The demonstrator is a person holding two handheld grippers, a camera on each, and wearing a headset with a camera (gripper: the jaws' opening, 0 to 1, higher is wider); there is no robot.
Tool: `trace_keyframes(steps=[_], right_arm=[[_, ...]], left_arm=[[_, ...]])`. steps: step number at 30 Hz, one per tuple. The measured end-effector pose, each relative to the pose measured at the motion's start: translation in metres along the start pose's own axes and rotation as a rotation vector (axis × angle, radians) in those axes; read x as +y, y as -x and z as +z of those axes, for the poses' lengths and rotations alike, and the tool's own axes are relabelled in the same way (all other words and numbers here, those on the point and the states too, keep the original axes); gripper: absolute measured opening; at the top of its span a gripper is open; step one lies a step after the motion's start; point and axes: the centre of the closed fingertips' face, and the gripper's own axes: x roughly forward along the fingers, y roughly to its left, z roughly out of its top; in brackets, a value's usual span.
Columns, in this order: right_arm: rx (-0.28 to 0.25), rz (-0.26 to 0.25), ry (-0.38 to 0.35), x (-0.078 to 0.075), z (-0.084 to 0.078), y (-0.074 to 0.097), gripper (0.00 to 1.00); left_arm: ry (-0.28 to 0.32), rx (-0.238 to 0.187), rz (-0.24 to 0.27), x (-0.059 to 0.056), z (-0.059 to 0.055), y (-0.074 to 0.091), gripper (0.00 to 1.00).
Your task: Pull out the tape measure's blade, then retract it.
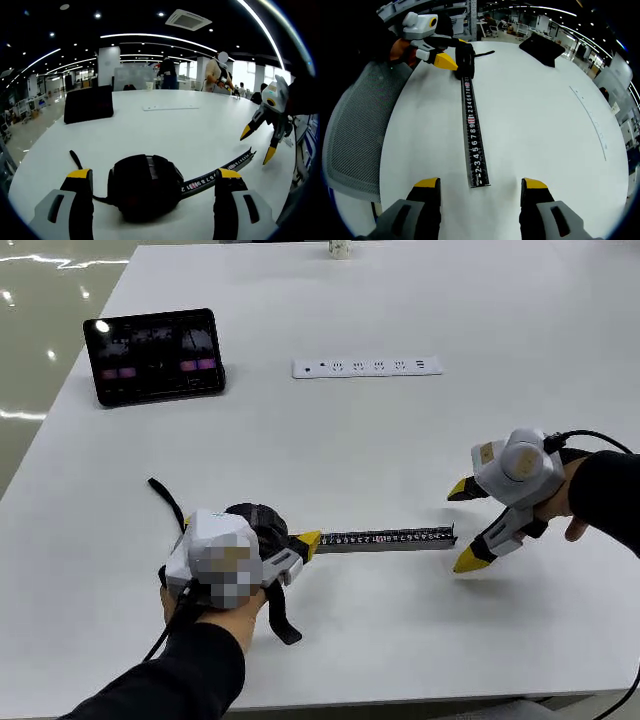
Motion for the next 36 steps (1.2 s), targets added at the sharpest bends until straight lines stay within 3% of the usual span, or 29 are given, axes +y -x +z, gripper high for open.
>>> trace_keyframes(steps=[6, 21, 31, 36], right_arm=[[0.022, 0.0, 0.012, -0.001, -0.003, -0.006, 0.44], [0.033, 0.018, 0.056, 0.001, -0.005, -0.009, 0.14], [0.052, 0.029, 0.061, -0.001, -0.006, -0.01, 0.12], [0.054, 0.036, 0.046, -0.002, -0.007, -0.011, 0.11]], left_arm=[[0.0, -0.031, 0.002, 0.0, 0.003, -0.002, 0.99], [0.006, -0.025, 0.01, 0.005, 0.005, -0.003, 0.99], [0.035, -0.023, 0.037, 0.01, 0.002, -0.005, 0.99], [0.041, -0.021, 0.052, 0.013, -0.001, -0.007, 0.92]])
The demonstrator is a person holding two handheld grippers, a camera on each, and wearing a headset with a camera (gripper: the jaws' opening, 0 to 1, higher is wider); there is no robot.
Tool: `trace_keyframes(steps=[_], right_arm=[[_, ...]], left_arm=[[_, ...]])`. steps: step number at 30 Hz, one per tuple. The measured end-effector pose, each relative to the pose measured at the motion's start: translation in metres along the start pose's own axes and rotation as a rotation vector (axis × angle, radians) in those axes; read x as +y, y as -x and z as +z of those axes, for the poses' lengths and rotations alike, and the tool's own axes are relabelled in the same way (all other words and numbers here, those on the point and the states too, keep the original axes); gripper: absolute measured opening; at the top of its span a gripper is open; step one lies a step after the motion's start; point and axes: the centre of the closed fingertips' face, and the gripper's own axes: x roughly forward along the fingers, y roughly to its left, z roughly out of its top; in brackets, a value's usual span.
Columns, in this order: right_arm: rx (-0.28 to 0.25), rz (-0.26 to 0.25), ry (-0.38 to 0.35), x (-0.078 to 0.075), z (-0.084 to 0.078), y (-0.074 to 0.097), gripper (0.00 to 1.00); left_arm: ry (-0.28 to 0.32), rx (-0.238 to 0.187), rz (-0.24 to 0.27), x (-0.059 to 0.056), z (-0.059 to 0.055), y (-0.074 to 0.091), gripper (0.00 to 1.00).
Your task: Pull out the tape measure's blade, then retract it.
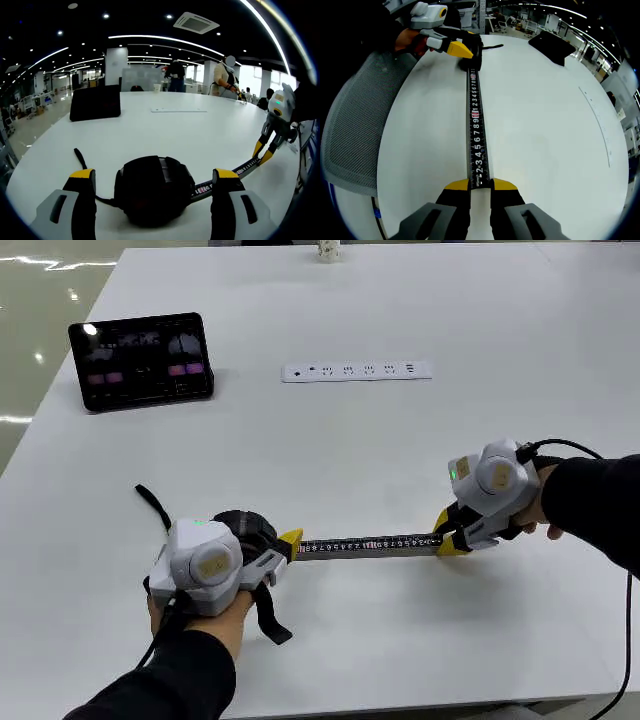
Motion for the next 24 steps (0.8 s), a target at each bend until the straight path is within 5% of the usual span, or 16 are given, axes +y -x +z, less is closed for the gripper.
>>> trace_keyframes(steps=[9, 11, 24], right_arm=[[0.056, 0.008, 0.003, -0.003, -0.001, -0.003, 0.11], [0.053, 0.007, -0.017, -0.004, -0.001, -0.003, 0.1], [0.052, -0.004, -0.051, -0.001, 0.001, -0.002, 0.1]], left_arm=[[0.024, 0.026, 0.021, 0.0, -0.005, 0.001, 0.72], [-0.011, 0.078, 0.047, 0.006, -0.012, -0.001, 0.69], [0.035, 0.094, 0.035, 0.001, -0.011, -0.003, 0.64]])
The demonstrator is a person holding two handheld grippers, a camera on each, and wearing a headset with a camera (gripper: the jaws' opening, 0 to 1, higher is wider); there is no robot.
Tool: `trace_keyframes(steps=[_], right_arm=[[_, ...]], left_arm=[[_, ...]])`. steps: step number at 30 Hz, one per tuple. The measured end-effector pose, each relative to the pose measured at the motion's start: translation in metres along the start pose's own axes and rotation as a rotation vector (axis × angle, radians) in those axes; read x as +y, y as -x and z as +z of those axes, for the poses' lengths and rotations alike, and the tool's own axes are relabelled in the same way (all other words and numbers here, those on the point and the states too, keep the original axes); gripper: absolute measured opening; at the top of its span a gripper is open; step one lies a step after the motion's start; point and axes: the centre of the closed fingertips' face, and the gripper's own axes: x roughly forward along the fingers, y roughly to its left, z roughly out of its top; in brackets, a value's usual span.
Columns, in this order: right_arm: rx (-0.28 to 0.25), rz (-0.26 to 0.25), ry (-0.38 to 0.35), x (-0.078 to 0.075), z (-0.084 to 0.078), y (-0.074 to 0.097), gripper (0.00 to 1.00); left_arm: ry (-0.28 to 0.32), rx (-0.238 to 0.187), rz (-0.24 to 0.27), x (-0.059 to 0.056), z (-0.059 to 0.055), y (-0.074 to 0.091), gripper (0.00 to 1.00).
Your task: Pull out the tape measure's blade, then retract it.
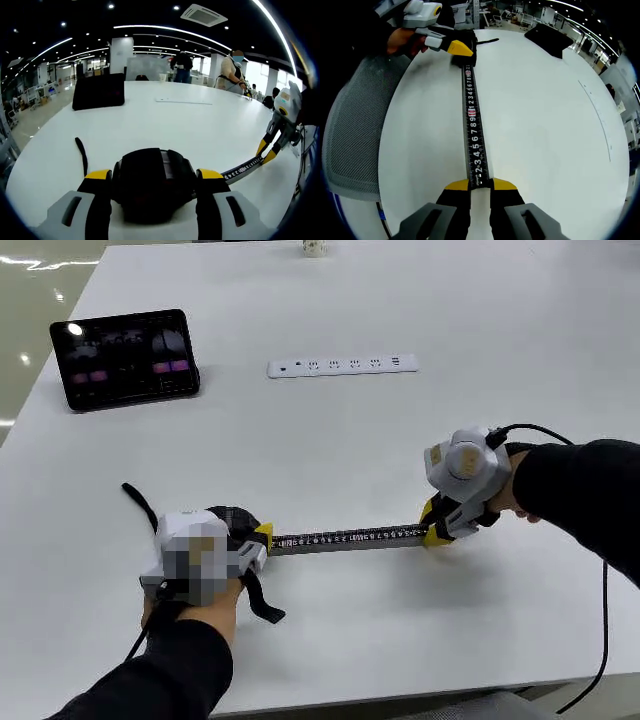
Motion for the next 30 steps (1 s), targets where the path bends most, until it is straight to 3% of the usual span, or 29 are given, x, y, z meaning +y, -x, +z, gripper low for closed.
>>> trace_keyframes(steps=[7, 30], right_arm=[[0.004, 0.001, -0.011, -0.0006, -0.001, 0.0003, 0.11], [0.011, -0.006, -0.021, -0.001, 0.0007, 0.0004, 0.11]], left_arm=[[-0.005, 0.024, -0.006, 0.0003, -0.0017, -0.0018, 0.63], [-0.058, 0.046, -0.014, 0.0012, -0.0046, -0.0009, 0.62]])
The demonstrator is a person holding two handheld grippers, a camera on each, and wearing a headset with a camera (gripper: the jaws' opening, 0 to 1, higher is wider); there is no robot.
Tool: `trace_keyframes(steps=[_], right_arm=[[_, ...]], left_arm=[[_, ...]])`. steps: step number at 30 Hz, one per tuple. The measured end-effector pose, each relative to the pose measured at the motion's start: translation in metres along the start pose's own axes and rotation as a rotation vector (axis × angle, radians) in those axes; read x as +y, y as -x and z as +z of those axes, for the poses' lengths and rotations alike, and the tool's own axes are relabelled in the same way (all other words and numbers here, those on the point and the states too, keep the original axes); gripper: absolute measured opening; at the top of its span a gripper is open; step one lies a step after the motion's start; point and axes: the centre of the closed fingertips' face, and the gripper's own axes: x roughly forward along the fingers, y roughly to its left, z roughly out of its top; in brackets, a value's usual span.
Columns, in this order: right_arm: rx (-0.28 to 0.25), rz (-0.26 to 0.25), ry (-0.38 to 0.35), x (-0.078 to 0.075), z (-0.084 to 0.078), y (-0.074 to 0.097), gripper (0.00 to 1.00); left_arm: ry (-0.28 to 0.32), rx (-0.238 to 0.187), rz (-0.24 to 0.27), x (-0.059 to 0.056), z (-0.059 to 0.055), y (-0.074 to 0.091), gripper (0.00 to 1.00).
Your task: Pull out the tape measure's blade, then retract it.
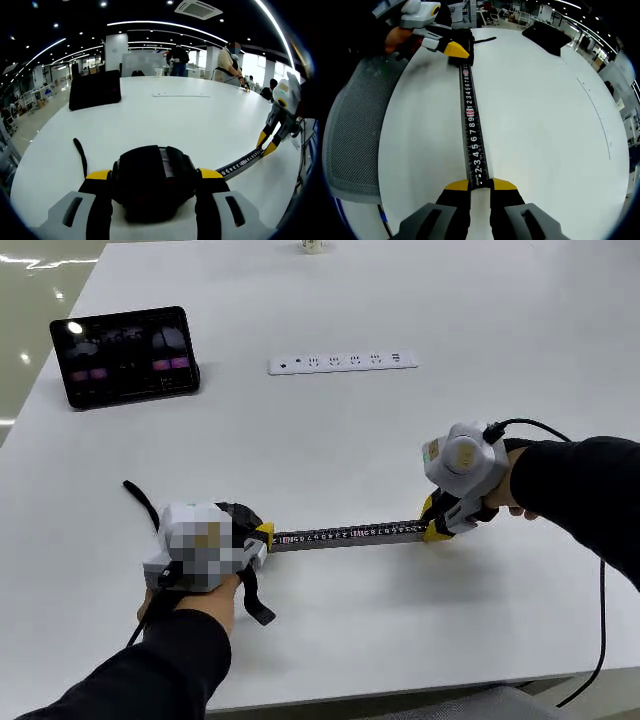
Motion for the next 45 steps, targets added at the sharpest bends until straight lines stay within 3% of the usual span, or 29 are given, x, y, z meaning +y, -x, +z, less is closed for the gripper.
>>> trace_keyframes(steps=[18, 21, 29, 38, 45], right_arm=[[0.003, -0.001, -0.023, 0.003, 0.004, 0.002, 0.11], [-0.021, -0.004, -0.062, 0.0, 0.008, -0.001, 0.1], [0.029, 0.002, -0.029, -0.004, 0.01, -0.005, 0.1], [0.039, -0.006, -0.007, -0.002, 0.013, -0.006, 0.11], [0.017, -0.014, 0.012, -0.001, 0.015, -0.007, 0.11]], left_arm=[[-0.011, 0.007, -0.006, -0.001, -0.001, 0.001, 0.61], [-0.012, 0.008, -0.006, -0.001, -0.001, 0.001, 0.61], [-0.015, 0.012, -0.008, -0.001, -0.001, 0.001, 0.61], [-0.015, 0.016, -0.009, -0.002, -0.001, 0.0, 0.61], [-0.015, 0.017, -0.009, -0.002, -0.001, 0.0, 0.61]])
